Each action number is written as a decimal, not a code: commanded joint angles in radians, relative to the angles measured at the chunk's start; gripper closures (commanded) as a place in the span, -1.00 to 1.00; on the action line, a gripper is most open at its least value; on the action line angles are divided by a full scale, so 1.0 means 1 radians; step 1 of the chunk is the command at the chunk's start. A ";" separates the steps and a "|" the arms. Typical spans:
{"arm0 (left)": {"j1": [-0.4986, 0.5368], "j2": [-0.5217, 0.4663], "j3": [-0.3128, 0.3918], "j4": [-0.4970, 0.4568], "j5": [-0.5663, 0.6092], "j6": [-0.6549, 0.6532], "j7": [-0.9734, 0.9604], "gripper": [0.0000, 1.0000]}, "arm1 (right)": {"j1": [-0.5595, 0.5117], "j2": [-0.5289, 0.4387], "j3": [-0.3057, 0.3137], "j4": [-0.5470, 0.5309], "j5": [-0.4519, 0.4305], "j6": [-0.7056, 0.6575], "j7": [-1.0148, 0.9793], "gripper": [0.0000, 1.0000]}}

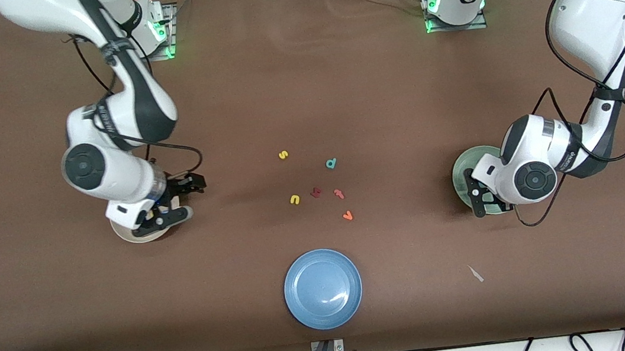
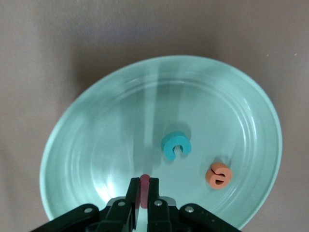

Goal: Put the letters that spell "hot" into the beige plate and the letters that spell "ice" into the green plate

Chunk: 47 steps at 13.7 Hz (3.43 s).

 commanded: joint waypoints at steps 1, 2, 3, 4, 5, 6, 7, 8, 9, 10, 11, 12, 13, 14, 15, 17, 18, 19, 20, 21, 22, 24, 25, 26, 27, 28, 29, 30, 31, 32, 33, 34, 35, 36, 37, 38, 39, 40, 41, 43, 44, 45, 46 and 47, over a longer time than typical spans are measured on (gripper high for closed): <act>0.024 -0.024 -0.014 -0.029 0.029 0.013 0.010 0.37 | -0.131 -0.130 0.100 -0.028 -0.058 -0.038 -0.007 -1.00; 0.025 -0.028 -0.017 -0.028 0.022 0.013 0.010 -0.61 | -0.136 -0.189 0.100 -0.043 -0.059 -0.040 -0.004 -1.00; 0.025 -0.047 -0.024 -0.022 0.012 0.006 0.010 -1.00 | -0.136 -0.235 0.096 -0.046 -0.058 -0.054 0.003 -1.00; 0.021 -0.076 -0.038 -0.013 0.001 -0.006 0.006 -1.00 | -0.131 -0.250 0.075 -0.042 -0.058 -0.096 0.018 -1.00; 0.011 -0.100 -0.053 -0.005 -0.011 -0.045 -0.003 -1.00 | -0.118 -0.267 0.053 -0.037 -0.068 -0.142 0.047 -1.00; 0.007 -0.117 -0.060 0.016 -0.049 -0.090 -0.023 -1.00 | -0.105 -0.275 0.016 -0.028 -0.071 -0.167 0.056 -1.00; 0.004 -0.121 -0.061 0.044 -0.103 -0.140 -0.052 -1.00 | -0.102 -0.296 0.001 -0.019 -0.070 -0.198 0.065 -1.00; 0.004 -0.131 -0.064 0.073 -0.160 -0.178 -0.080 -1.00 | -0.104 -0.301 -0.007 0.010 -0.070 -0.241 0.096 -1.00; 0.004 -0.142 -0.067 0.099 -0.209 -0.212 -0.124 -1.00 | -0.102 -0.307 -0.028 0.036 -0.075 -0.283 0.125 -1.00; 0.004 -0.154 -0.067 0.121 -0.240 -0.244 -0.196 -1.00 | -0.102 -0.324 -0.039 0.047 -0.078 -0.311 0.128 -1.00; 0.002 -0.156 -0.072 0.141 -0.263 -0.272 -0.288 -1.00 | -0.102 -0.341 -0.041 0.064 -0.097 -0.351 0.130 -1.00; -0.004 -0.156 -0.075 0.159 -0.274 -0.304 -0.378 -1.00 | -0.102 -0.353 -0.041 0.073 -0.143 -0.397 0.131 -1.00; -0.018 -0.166 -0.075 0.182 -0.275 -0.338 -0.463 -1.00 | -0.110 -0.365 -0.041 0.078 -0.182 -0.413 0.125 -1.00; -0.028 -0.177 -0.075 0.203 -0.278 -0.367 -0.547 -1.00 | -0.120 -0.379 -0.056 0.080 -0.158 -0.407 0.121 -1.00; -0.039 -0.182 -0.073 0.225 -0.297 -0.396 -0.631 -1.00 | -0.122 -0.384 -0.059 0.096 -0.141 -0.416 0.124 -1.00; -0.055 -0.209 -0.076 0.247 -0.306 -0.428 -0.783 -1.00 | -0.122 -0.398 -0.070 0.109 -0.131 -0.414 0.127 -1.00; -0.058 -0.235 -0.076 0.247 -0.320 -0.439 -0.878 -1.00 | -0.122 -0.402 -0.085 0.109 -0.113 -0.407 0.128 -1.00; -0.065 -0.258 -0.076 0.247 -0.338 -0.442 -0.975 -1.00 | -0.122 -0.401 -0.088 0.110 -0.110 -0.411 0.128 -1.00; -0.067 -0.286 -0.076 0.247 -0.340 -0.444 -1.040 -1.00 | -0.122 -0.401 -0.090 0.110 -0.108 -0.416 0.128 -1.00; -0.065 -0.318 -0.073 0.247 -0.340 -0.450 -1.077 -1.00 | -0.122 -0.401 -0.100 0.110 -0.108 -0.417 0.122 -1.00; -0.064 -0.344 -0.072 0.247 -0.341 -0.454 -1.091 -1.00 | -0.121 -0.399 -0.119 0.110 -0.107 -0.416 0.113 -1.00; -0.053 -0.404 -0.070 0.247 -0.343 -0.483 -1.097 -1.00 | -0.114 -0.399 -0.125 0.110 -0.114 -0.413 0.055 -1.00; -0.049 -0.435 -0.060 0.248 -0.361 -0.487 -1.103 -1.00 | -0.114 -0.399 -0.124 0.110 -0.121 -0.408 0.056 -1.00; -0.047 -0.479 -0.037 0.245 -0.388 -0.484 -1.105 -1.00 | -0.114 -0.399 -0.124 0.110 -0.121 -0.407 0.053 -1.00; -0.062 -0.505 0.029 0.245 -0.415 -0.476 -1.103 -1.00 | -0.114 -0.399 -0.124 0.110 -0.119 -0.407 0.061 -1.00; -0.096 -0.537 0.110 0.230 -0.463 -0.471 -1.094 -1.00 | -0.120 -0.398 -0.124 0.109 -0.114 -0.405 0.062 -1.00; -0.129 -0.589 0.184 0.195 -0.513 -0.423 -1.094 -1.00 | -0.121 -0.398 -0.124 0.109 -0.113 -0.405 0.064 -1.00; -0.157 -0.652 0.236 0.109 -0.531 -0.369 -1.093 -1.00 | -0.121 -0.396 -0.124 0.110 -0.113 -0.407 0.064 -1.00; -0.186 -0.714 0.268 0.034 -0.531 -0.302 -1.092 -1.00 | -0.121 -0.392 -0.125 0.110 -0.111 -0.410 0.062 -1.00; -0.206 -0.764 0.299 -0.018 -0.534 -0.278 -1.099 -1.00 | -0.116 -0.392 -0.125 0.110 -0.113 -0.411 0.064 -1.00; -0.228 -0.812 0.311 -0.060 -0.542 -0.278 -1.105 -1.00 | -0.116 -0.392 -0.125 0.110 -0.114 -0.414 0.064 -1.00; -0.231 -0.853 0.312 -0.097 -0.544 -0.278 -1.108 -1.00 | -0.116 -0.390 -0.124 0.112 -0.114 -0.414 0.066 -1.00; -0.231 -0.889 0.312 -0.124 -0.545 -0.286 -1.109 -1.00 | -0.117 -0.389 -0.124 0.112 -0.117 -0.414 0.064 -1.00; -0.246 -0.901 0.312 -0.132 -0.545 -0.305 -1.122 -1.00 | -0.117 -0.389 -0.124 0.113 -0.118 -0.416 0.066 -1.00; -0.269 -0.898 0.327 -0.123 -0.544 -0.325 -1.134 -1.00 | -0.116 -0.389 -0.120 0.113 -0.118 -0.416 0.066 -1.00; -0.283 -0.894 0.342 -0.115 -0.544 -0.327 -1.137 -1.00 | -0.114 -0.389 -0.119 0.113 -0.116 -0.416 0.064 -1.00; -0.286 -0.874 0.344 -0.102 -0.542 -0.327 -1.135 -1.00 | -0.114 -0.389 -0.119 0.113 -0.110 -0.416 0.064 -1.00; -0.286 -0.836 0.347 -0.064 -0.542 -0.336 -1.134 -1.00 | -0.114 -0.389 -0.119 0.113 -0.113 -0.416 0.064 -1.00; -0.285 -0.805 0.348 -0.031 -0.541 -0.349 -1.134 -1.00 | -0.114 -0.389 -0.119 0.113 -0.117 -0.416 0.064 -1.00; -0.289 -0.802 0.348 -0.025 -0.542 -0.350 -1.135 -1.00 | -0.114 -0.389 -0.120 0.113 -0.119 -0.416 0.061 -1.00; -0.297 -0.802 0.348 -0.025 -0.544 -0.350 -1.134 -1.00 | -0.114 -0.389 -0.119 0.113 -0.118 -0.416 0.058 -1.00; -0.294 -0.800 0.353 -0.025 -0.548 -0.350 -1.131 -1.00 | -0.114 -0.389 -0.120 0.113 -0.118 -0.416 0.056 -1.00; -0.291 -0.799 0.353 -0.025 -0.547 -0.353 -1.131 -1.00 | -0.114 -0.390 -0.119 0.113 -0.116 -0.416 0.058 -1.00; -0.288 -0.796 0.353 -0.025 -0.547 -0.379 -1.128 -1.00 | -0.114 -0.392 -0.114 0.113 -0.116 -0.417 0.059 -1.00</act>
